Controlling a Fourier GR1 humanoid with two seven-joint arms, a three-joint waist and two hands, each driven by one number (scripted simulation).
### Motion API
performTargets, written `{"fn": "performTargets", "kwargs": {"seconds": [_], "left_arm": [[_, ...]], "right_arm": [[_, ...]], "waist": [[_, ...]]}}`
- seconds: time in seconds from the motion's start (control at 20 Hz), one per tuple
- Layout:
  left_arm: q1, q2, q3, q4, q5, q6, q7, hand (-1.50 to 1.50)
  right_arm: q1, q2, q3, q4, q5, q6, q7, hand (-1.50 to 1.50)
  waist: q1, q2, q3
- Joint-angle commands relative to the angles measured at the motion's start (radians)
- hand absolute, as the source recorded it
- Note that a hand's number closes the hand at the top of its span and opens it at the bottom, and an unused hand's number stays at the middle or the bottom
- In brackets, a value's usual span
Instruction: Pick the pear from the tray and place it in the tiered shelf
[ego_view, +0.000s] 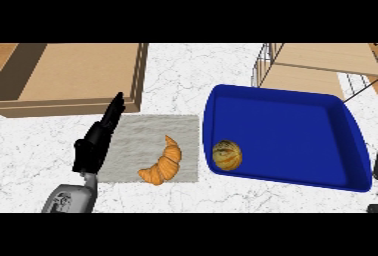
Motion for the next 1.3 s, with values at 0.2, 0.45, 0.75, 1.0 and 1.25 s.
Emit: {"fn": "performTargets", "kwargs": {"seconds": [0.2, 0.45, 0.75, 1.0, 1.25], "left_arm": [[-0.075, 0.007, 0.032, 0.040, 0.006, -0.025, 0.022, 0.00], [-0.032, 0.008, 0.030, 0.022, 0.023, -0.047, 0.003, 0.00], [-0.058, -0.062, -0.015, 0.078, -0.056, 0.031, -0.019, 0.00], [-0.017, -0.008, 0.029, -0.031, 0.003, -0.046, 0.032, 0.00], [-0.035, -0.021, 0.028, 0.030, -0.018, -0.023, 0.007, 0.00]], "right_arm": [[0.027, -0.058, -0.025, 0.238, -0.006, -0.225, -0.250, 1.50], [0.015, 0.060, -0.108, 0.230, -0.109, -0.400, -0.228, 1.50], [-0.025, -0.023, -0.200, 0.453, -0.251, -0.488, -0.445, 1.50], [-0.040, -0.027, -0.168, 0.525, -0.260, -0.515, -0.465, 1.50], [-0.043, -0.105, -0.156, 0.659, -0.049, -0.578, -0.317, 1.50]], "waist": [[-0.001, 0.002, 0.000], [0.009, 0.004, 0.002], [0.005, 0.005, 0.001], [0.002, 0.000, 0.000], [-0.006, 0.001, -0.002]]}}
